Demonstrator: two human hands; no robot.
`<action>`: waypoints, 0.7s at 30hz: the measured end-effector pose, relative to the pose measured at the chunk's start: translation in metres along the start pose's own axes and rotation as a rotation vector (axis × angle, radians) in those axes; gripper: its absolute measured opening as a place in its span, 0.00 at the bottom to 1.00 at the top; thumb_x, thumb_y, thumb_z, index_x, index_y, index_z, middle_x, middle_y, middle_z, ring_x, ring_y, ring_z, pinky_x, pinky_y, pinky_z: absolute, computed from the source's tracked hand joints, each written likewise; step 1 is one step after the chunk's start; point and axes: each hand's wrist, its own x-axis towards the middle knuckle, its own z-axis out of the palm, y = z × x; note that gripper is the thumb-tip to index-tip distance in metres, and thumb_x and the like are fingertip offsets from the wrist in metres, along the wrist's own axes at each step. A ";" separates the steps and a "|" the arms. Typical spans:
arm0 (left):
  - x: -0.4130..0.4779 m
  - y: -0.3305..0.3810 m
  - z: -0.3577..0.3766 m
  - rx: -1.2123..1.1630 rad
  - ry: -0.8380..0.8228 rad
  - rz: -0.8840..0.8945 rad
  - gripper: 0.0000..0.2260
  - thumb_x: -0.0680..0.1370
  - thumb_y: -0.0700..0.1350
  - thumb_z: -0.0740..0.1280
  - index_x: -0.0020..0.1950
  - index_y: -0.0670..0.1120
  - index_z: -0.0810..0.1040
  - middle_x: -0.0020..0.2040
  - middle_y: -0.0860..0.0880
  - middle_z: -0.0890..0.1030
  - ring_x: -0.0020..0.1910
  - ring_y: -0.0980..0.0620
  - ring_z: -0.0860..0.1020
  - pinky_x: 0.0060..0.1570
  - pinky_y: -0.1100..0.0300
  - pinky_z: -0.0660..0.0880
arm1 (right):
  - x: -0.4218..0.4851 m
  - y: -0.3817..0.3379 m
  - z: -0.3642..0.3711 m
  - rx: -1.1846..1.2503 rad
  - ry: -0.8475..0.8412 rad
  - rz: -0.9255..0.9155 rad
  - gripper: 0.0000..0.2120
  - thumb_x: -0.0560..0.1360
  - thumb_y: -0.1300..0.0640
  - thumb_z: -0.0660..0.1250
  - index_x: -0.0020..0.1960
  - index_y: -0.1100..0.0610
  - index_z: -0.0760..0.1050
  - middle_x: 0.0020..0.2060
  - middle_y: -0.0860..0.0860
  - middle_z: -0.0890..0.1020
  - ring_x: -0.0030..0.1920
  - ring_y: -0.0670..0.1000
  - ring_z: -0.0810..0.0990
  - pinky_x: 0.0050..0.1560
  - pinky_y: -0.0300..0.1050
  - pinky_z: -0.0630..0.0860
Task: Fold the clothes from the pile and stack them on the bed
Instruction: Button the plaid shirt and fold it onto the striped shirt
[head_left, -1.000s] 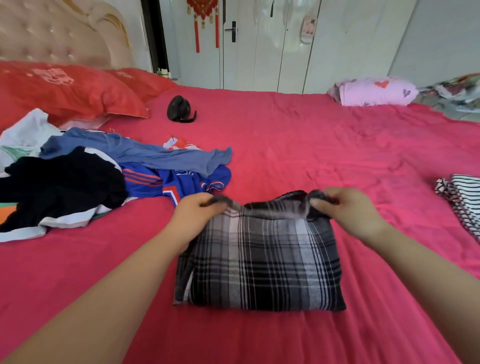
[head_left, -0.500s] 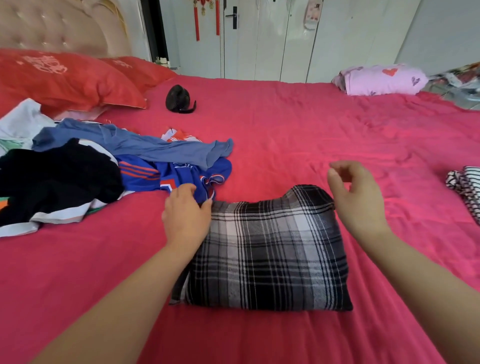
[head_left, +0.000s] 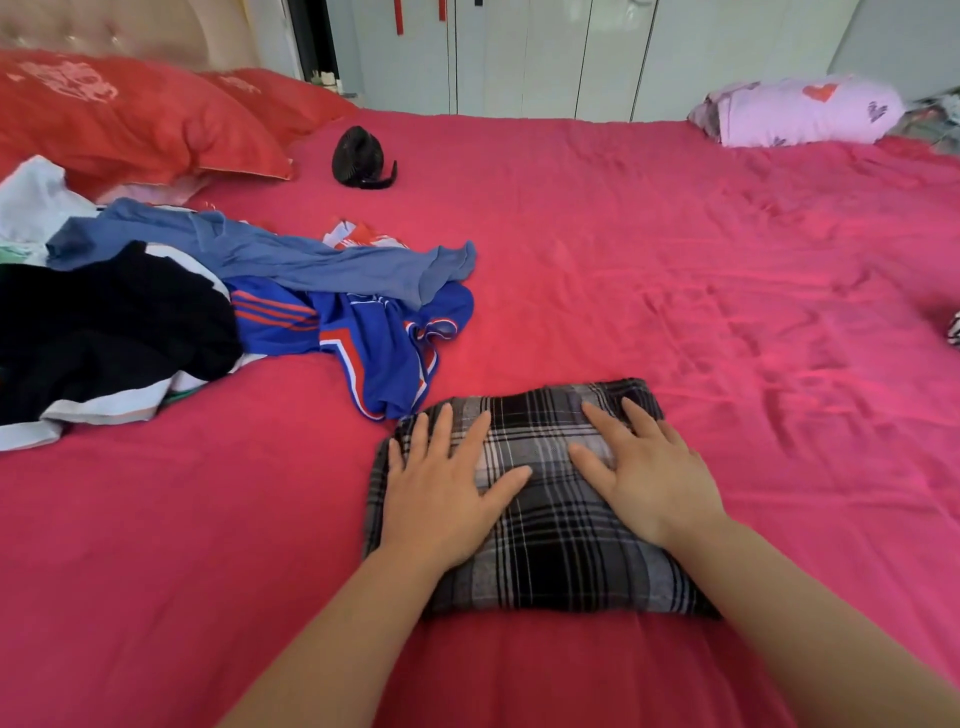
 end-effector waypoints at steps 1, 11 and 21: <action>0.000 0.000 0.001 -0.005 0.011 -0.005 0.39 0.67 0.75 0.39 0.75 0.61 0.46 0.78 0.50 0.46 0.76 0.48 0.44 0.72 0.45 0.42 | 0.002 0.002 0.003 0.010 0.017 0.019 0.29 0.74 0.33 0.48 0.73 0.38 0.52 0.75 0.52 0.56 0.73 0.58 0.56 0.70 0.58 0.59; 0.005 0.004 -0.008 -0.008 -0.095 -0.006 0.33 0.74 0.70 0.48 0.76 0.58 0.47 0.78 0.49 0.48 0.76 0.48 0.45 0.73 0.45 0.42 | -0.002 0.000 0.002 0.063 0.019 0.035 0.30 0.75 0.34 0.49 0.74 0.40 0.50 0.75 0.54 0.55 0.74 0.59 0.55 0.72 0.56 0.57; -0.039 -0.010 -0.039 -0.229 -0.010 -0.338 0.30 0.77 0.64 0.54 0.76 0.55 0.53 0.71 0.41 0.64 0.68 0.39 0.64 0.67 0.51 0.61 | -0.067 0.013 -0.015 0.436 0.041 0.157 0.33 0.77 0.43 0.57 0.76 0.48 0.46 0.67 0.60 0.69 0.67 0.58 0.68 0.64 0.49 0.65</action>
